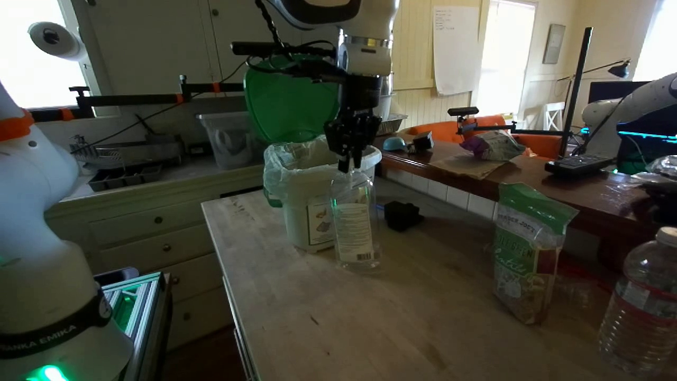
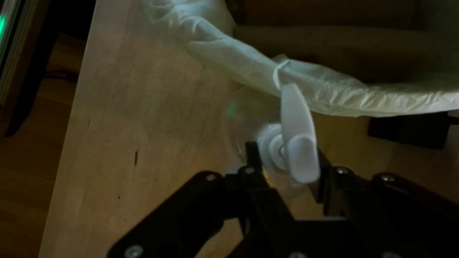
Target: Move the pump bottle forwards.
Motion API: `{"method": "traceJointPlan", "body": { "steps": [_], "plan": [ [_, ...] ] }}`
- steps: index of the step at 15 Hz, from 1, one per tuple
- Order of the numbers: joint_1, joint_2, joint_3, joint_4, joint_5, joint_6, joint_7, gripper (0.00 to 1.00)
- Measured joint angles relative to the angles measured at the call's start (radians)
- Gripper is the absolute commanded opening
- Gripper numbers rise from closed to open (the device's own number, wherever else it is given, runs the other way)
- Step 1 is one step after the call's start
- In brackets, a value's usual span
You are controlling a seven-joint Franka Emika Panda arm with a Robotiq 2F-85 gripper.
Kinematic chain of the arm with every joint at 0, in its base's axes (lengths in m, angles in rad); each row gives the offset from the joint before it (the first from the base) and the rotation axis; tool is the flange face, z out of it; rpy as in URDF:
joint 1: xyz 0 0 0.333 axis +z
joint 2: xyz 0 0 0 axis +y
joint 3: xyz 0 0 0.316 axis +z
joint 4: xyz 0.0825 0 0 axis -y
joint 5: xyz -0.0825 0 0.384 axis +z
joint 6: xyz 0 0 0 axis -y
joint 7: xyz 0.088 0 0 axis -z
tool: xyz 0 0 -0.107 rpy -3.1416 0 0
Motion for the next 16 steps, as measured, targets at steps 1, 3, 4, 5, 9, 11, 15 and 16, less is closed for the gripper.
{"method": "traceJointPlan", "body": {
  "steps": [1,3,4,5,9,11,15,16],
  "plan": [
    [-0.005,0.000,0.000,-0.001,0.007,0.000,0.001,0.09],
    [-0.018,0.000,-0.002,-0.003,0.023,0.000,0.006,0.09],
    [-0.025,0.000,-0.003,-0.004,0.033,0.000,0.012,0.09],
    [-0.032,0.000,-0.006,-0.005,0.044,0.000,0.017,0.09],
    [-0.056,0.003,-0.022,-0.010,0.096,-0.006,0.021,0.09],
    [-0.064,0.003,-0.028,-0.014,0.124,-0.012,0.021,0.09],
    [-0.069,0.002,-0.032,-0.018,0.172,-0.032,0.021,0.09],
    [-0.069,0.002,-0.032,-0.019,0.185,-0.039,0.020,0.09]
  ]
}}
